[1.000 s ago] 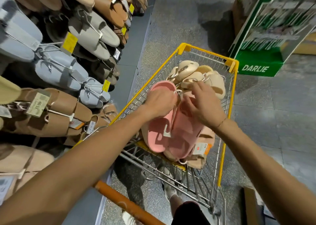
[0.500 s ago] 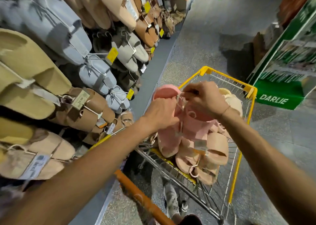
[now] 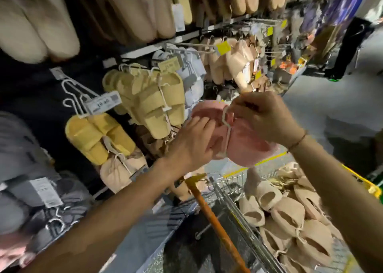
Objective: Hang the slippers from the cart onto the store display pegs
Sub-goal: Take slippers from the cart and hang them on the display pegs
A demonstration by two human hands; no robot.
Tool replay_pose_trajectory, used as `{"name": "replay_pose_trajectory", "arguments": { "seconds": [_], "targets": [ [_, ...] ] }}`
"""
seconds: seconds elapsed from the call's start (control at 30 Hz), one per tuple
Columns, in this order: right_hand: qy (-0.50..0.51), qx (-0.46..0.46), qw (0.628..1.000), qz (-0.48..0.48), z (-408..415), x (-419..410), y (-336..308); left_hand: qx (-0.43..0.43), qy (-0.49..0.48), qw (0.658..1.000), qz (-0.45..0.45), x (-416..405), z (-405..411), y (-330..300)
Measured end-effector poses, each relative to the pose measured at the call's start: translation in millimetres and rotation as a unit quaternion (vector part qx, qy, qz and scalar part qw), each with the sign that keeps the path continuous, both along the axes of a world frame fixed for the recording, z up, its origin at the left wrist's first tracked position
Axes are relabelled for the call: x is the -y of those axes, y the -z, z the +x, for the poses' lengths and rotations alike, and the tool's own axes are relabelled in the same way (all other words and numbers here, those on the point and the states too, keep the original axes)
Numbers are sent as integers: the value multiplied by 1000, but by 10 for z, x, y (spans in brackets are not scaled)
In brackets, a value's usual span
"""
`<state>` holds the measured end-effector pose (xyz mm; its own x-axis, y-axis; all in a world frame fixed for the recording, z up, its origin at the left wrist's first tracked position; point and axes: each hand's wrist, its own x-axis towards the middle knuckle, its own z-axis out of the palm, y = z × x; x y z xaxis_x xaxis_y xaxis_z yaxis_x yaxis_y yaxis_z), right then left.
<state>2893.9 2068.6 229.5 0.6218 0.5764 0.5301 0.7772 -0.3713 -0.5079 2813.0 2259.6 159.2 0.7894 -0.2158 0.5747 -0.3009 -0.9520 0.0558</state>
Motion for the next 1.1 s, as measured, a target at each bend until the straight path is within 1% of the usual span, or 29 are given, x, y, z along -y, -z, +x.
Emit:
{"name": "replay_pose_trajectory", "arguments": {
  "seconds": [0.13,0.2,0.3,0.43,0.53,0.7,0.73,0.83,0.93,1.0,1.1],
  "targets": [
    [-92,11,996,10,-227,-749,-710,86,-17,988,-129,-529,-546,-733],
    [-131,-2,991,32,-334,-1138,-968,147,-49,975,-160,-752,-816,-1077],
    [-206,1,977,52,-549,-1750,-1301,198,-123,952,-201,-1078,-1178,-1481],
    [-283,-4,958,39,-939,-2449,-1656,250,-225,913,-230,-1581,-1617,-1792],
    [-344,-14,938,31,-1194,-2905,-1825,265,-286,890,-235,-1896,-1945,-1946],
    [-412,-8,911,-12,-1609,-3487,-2143,290,-337,860,-251,-2166,-2461,-2135],
    [-425,8,905,-24,-1695,-3550,-2240,300,-345,853,-252,-2168,-2531,-2177],
    [-433,79,897,-49,-1944,-3672,-2562,337,-369,824,-267,-2197,-2667,-2335],
    [-438,86,894,-38,-2115,-3804,-2796,376,-395,793,-273,-2342,-2770,-2541],
    [-414,74,907,-23,-2160,-3928,-2863,385,-417,779,-265,-2442,-2828,-2710],
    [-340,73,937,11,-2174,-4098,-2889,386,-436,768,-264,-2559,-2846,-2925]
  ]
}}
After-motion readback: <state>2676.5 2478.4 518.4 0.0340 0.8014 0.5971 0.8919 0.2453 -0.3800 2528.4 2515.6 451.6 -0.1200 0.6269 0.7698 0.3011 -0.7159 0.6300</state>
